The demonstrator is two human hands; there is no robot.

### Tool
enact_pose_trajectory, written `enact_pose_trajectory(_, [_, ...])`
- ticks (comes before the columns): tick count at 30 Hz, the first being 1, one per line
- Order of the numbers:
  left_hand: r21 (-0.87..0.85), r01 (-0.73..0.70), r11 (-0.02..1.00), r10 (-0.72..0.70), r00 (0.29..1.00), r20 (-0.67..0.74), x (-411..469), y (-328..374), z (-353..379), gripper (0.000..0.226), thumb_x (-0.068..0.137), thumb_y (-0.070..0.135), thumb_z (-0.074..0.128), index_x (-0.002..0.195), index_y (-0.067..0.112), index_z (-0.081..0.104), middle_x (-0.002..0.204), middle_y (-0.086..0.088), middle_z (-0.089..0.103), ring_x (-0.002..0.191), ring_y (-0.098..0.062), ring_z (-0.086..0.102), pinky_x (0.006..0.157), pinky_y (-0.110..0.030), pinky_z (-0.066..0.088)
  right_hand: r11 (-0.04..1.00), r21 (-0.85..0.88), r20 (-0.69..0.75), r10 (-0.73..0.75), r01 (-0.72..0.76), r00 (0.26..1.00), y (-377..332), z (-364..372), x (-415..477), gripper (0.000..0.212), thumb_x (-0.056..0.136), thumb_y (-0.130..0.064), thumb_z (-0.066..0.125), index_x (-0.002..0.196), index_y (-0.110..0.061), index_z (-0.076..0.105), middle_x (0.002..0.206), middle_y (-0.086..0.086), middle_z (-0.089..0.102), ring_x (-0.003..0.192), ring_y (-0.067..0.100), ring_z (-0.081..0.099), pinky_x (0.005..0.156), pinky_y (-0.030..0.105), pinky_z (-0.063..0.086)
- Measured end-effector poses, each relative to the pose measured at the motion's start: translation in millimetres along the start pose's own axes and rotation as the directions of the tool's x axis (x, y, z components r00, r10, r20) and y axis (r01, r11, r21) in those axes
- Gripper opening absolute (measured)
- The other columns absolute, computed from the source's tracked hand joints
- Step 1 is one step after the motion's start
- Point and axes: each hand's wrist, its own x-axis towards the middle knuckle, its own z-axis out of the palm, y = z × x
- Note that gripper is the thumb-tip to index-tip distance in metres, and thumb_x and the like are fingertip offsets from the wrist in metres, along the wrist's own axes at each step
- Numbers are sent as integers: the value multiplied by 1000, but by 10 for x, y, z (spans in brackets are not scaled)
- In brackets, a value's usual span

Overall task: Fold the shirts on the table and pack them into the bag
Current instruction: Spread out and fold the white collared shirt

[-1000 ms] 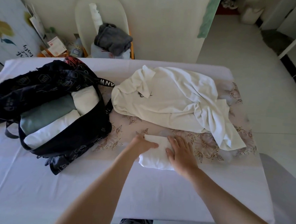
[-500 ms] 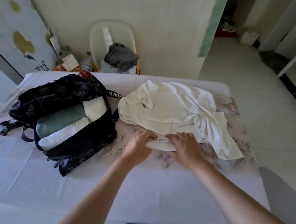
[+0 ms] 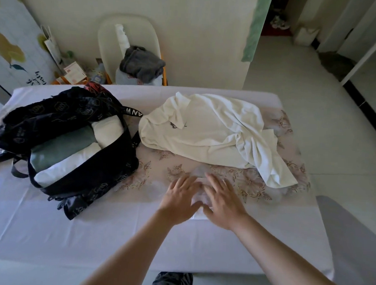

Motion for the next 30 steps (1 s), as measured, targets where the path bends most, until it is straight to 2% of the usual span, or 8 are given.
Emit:
enact_pose_trajectory(3, [123,-36,992,6,971,239,-62,-66,198,110,73,78,40,158,19,2,165,-2,-9,151,-25,-12,122,-47,-3,999,-26,219,31,-26,975,54,115,-57,92,85,-64,30,159,-22,-7,163,9,-23,151,25,-21,123,49,-2])
enact_pose_trajectory(5, [186,-80,979,39,976,212,-140,-125,273,116,73,80,48,158,18,-1,165,-5,-11,151,-30,-11,121,-50,-1,998,-56,210,11,1,978,67,189,-122,98,81,-69,27,157,-22,-14,160,8,-31,148,25,-28,123,47,-8])
enact_pose_trajectory(9, [206,-159,965,143,985,94,-263,-140,301,96,69,51,80,147,8,42,156,-16,33,140,-40,37,111,-52,38,996,-94,133,8,4,991,78,301,-178,104,79,-65,45,159,-21,-5,163,11,-23,151,30,-18,122,51,2])
enact_pose_trajectory(12, [164,-187,969,176,981,81,-332,-117,224,83,58,28,90,131,5,56,141,-19,53,125,-42,55,92,-52,54,993,-115,154,39,-21,987,-49,281,-227,99,81,-54,59,159,-17,10,165,17,-10,153,36,-3,121,54,14])
enact_pose_trajectory(15, [46,-168,985,165,984,64,-458,-121,22,70,63,22,82,127,8,60,135,-13,58,121,-34,59,86,-48,57,997,-74,83,36,-30,996,-276,234,-248,86,75,-41,74,146,-10,36,160,20,23,142,40,35,104,55,43])
enact_pose_trajectory(18, [-41,-103,994,104,995,12,-605,-155,-293,55,72,23,68,126,15,62,126,0,63,106,-23,65,83,-37,58,999,-33,47,-36,38,998,-510,152,-198,71,81,-32,68,142,-18,34,134,7,54,112,31,61,80,45,55])
enact_pose_trajectory(23, [-131,20,991,-21,1000,-8,-854,-432,-775,65,72,35,70,133,28,48,129,10,53,102,-15,61,82,-31,53,993,122,55,-18,11,998,-877,-272,6,48,94,-35,58,138,-27,42,126,-2,60,102,27,65,73,32,48])
enact_pose_trajectory(30, [-441,160,883,-285,930,-233,-881,-1087,-1734,44,73,25,78,112,32,61,105,20,57,94,0,56,79,-17,45,950,313,-21,14,-6,1000,-1675,-840,814,59,86,-47,65,136,-25,45,134,-3,50,119,22,53,92,34,44])
